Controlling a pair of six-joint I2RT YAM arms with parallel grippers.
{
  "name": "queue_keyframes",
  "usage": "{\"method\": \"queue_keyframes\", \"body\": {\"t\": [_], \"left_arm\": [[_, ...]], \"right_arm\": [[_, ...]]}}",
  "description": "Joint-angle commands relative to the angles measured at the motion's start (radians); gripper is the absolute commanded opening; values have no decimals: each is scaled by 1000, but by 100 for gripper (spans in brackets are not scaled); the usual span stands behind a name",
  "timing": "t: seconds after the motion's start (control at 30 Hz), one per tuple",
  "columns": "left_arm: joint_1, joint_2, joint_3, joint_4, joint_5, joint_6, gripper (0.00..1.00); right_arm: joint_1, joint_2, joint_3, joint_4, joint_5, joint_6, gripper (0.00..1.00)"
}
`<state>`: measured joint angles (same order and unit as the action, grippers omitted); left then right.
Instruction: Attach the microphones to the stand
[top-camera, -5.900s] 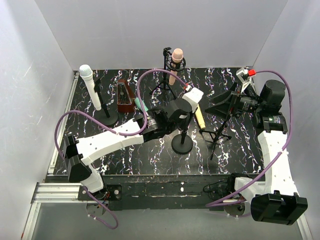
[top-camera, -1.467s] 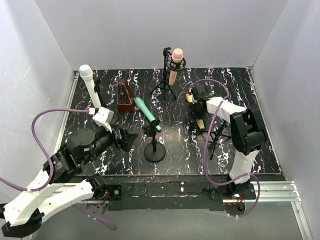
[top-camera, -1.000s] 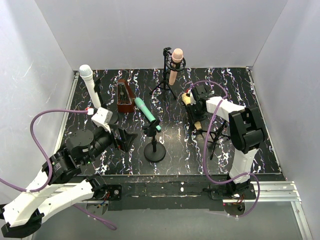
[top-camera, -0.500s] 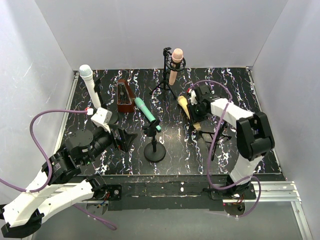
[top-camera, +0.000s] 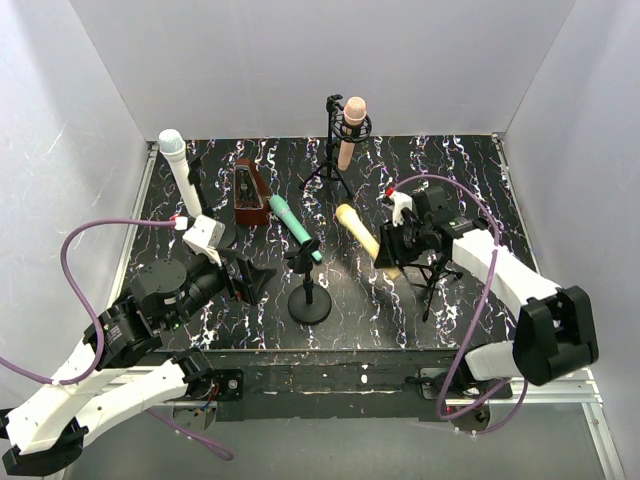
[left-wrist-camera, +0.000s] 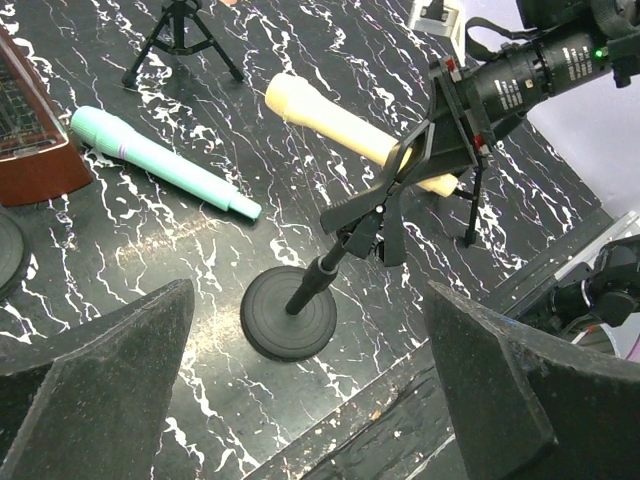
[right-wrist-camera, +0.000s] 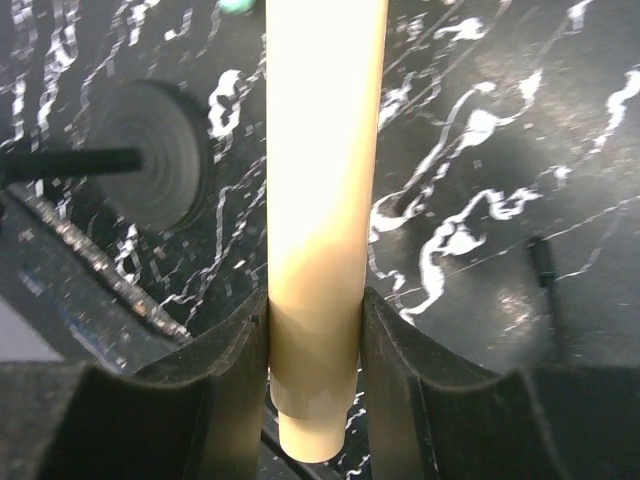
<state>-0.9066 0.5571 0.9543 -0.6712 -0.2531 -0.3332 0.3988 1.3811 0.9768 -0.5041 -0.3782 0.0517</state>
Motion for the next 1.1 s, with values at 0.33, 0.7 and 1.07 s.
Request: {"method": "queue_keyframes", "body": {"t": [0.33, 0.7, 1.07], "left_arm": [[3, -3, 1, 48, 67, -6, 98], [3, 9, -12, 88, 169, 22, 98], [3, 20, -38, 150, 311, 57, 98]], "right_arm": [[-60, -293, -116, 36, -442, -38, 1], [-87, -346, -109, 18, -610, -98, 1], [-89, -349, -50, -28, -718, -179, 1]]}}
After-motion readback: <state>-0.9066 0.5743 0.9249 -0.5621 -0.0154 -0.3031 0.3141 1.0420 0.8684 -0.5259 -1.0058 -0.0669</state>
